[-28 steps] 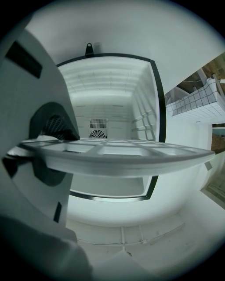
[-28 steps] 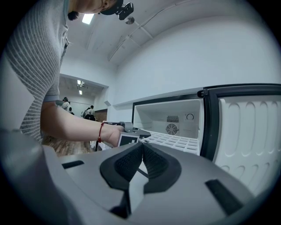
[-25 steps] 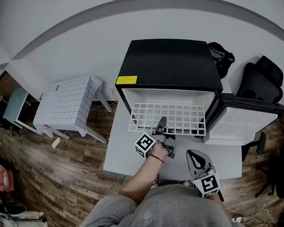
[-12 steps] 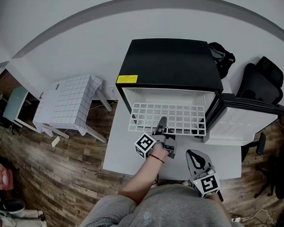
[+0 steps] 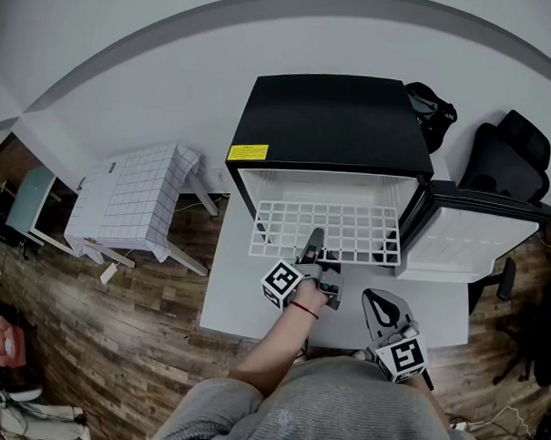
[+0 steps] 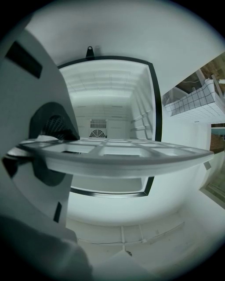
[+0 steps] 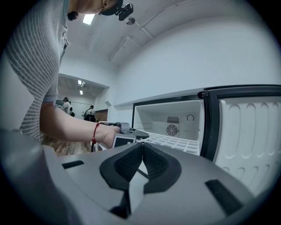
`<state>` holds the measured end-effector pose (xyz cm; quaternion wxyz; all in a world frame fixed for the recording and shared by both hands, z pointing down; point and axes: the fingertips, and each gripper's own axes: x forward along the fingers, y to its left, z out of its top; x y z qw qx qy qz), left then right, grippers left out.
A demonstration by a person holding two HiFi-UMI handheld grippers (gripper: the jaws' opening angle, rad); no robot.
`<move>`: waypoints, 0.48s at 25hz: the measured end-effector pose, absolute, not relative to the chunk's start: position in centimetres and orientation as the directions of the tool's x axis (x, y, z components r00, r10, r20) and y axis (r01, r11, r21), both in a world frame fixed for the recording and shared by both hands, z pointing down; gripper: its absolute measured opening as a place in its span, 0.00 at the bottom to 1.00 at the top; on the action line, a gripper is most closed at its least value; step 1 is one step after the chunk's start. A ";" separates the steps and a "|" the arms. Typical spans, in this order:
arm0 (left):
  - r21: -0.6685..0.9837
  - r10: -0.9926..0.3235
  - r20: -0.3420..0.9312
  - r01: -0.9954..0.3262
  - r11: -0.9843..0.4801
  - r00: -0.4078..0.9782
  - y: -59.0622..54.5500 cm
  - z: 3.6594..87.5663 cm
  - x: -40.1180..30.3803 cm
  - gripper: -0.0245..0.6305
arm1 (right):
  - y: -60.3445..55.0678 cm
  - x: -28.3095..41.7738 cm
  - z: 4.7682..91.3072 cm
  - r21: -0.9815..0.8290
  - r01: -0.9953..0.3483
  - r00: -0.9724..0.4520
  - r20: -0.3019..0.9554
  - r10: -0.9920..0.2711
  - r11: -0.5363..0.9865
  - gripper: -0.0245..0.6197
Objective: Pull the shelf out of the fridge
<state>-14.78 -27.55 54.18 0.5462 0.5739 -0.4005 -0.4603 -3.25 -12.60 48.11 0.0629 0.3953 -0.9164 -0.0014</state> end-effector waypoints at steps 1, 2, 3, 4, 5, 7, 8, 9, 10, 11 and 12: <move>0.996 -0.963 -0.091 0.043 -0.083 0.255 -27.5 54.1 -14.8 0.09 | -12.6 -3.3 48.1 0.052 -0.724 -0.680 0.115 -0.724 0.688 0.06; 0.996 -0.962 -0.091 0.042 -0.083 0.255 -27.5 54.1 -14.8 0.09 | -12.6 -3.3 48.1 0.052 -0.724 -0.680 0.116 -0.724 0.688 0.06; 0.996 -0.962 -0.091 0.041 -0.084 0.257 -27.4 54.2 -14.9 0.09 | -12.6 -3.2 48.1 0.053 -0.723 -0.681 0.116 -0.723 0.689 0.06; 0.996 -0.962 -0.092 0.040 -0.084 0.259 -27.3 54.2 -14.8 0.09 | -12.6 -3.2 48.1 0.053 -0.723 -0.681 0.116 -0.723 0.689 0.06; 0.996 -0.961 -0.092 0.040 -0.084 0.260 -27.2 54.2 -14.8 0.09 | -12.6 -3.1 48.2 0.054 -0.723 -0.681 0.115 -0.723 0.689 0.06; 0.996 -0.962 -0.091 0.048 -0.082 0.258 -26.6 54.3 -14.7 0.09 | -12.5 -3.1 48.2 0.055 -0.724 -0.679 0.114 -0.725 0.687 0.06; 0.995 -0.962 -0.089 0.055 -0.078 0.259 -26.1 54.5 -14.7 0.09 | -12.5 -3.1 48.2 0.053 -0.725 -0.679 0.112 -0.726 0.687 0.06; 0.995 -0.961 -0.087 0.062 -0.073 0.261 -25.6 54.7 -14.6 0.09 | -12.5 -3.1 48.1 0.052 -0.725 -0.679 0.111 -0.726 0.687 0.06; 0.995 -0.961 -0.083 0.066 -0.068 0.264 -25.0 55.0 -14.6 0.09 | -12.5 -3.1 48.1 0.053 -0.725 -0.680 0.110 -0.725 0.687 0.06; 0.996 -0.960 -0.079 0.065 -0.063 0.267 -24.4 55.3 -14.5 0.09 | -12.4 -3.0 48.0 0.054 -0.724 -0.680 0.109 -0.725 0.688 0.06; 0.996 -0.960 -0.074 0.060 -0.059 0.269 -23.8 55.6 -14.5 0.09 | -12.4 -3.0 47.9 0.056 -0.723 -0.681 0.109 -0.724 0.688 0.06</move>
